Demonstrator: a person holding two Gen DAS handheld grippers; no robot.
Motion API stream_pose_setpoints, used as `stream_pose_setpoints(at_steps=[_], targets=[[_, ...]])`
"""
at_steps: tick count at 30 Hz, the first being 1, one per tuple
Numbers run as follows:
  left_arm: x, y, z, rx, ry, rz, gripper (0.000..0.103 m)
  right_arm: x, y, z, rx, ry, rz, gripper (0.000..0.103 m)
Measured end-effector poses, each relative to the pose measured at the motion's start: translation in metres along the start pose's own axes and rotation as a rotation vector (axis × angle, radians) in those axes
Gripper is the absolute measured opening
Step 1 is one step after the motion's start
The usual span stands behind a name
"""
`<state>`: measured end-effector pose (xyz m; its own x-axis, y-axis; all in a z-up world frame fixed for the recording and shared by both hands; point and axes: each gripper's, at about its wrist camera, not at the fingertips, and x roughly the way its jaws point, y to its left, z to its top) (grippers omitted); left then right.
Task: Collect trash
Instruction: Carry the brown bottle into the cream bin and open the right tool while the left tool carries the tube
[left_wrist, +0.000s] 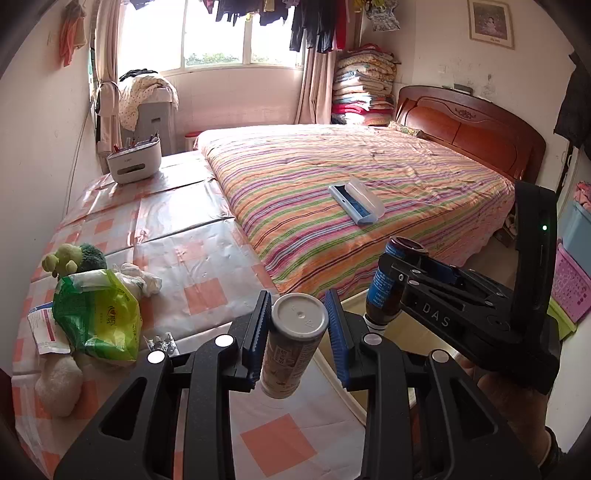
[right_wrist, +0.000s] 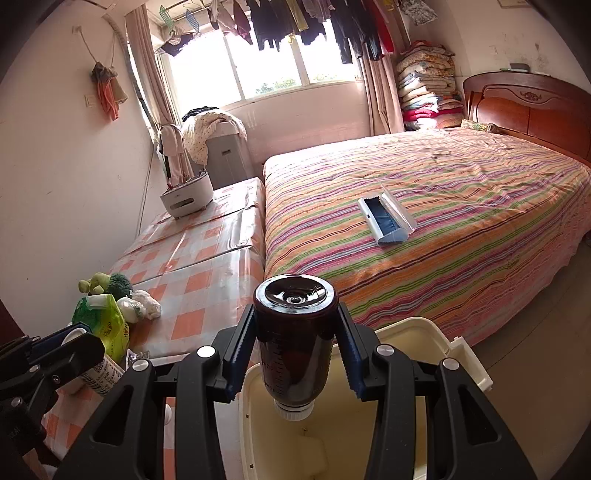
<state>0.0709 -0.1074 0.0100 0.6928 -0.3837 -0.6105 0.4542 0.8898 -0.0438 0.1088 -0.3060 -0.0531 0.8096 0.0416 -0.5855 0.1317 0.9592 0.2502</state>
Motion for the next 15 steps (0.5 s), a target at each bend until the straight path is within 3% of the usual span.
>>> stream_pose_setpoints(at_steps=[13, 15], targets=[[0.018, -0.032, 0.010, 0.047, 0.009, -0.083, 0.029, 0.012, -0.035, -0.009, 0.091, 0.063, -0.098, 0.044], [0.021, -0.033, 0.009, 0.047, 0.016, -0.087, 0.029, 0.011, -0.036, -0.008, 0.094, 0.055, -0.105, 0.058]])
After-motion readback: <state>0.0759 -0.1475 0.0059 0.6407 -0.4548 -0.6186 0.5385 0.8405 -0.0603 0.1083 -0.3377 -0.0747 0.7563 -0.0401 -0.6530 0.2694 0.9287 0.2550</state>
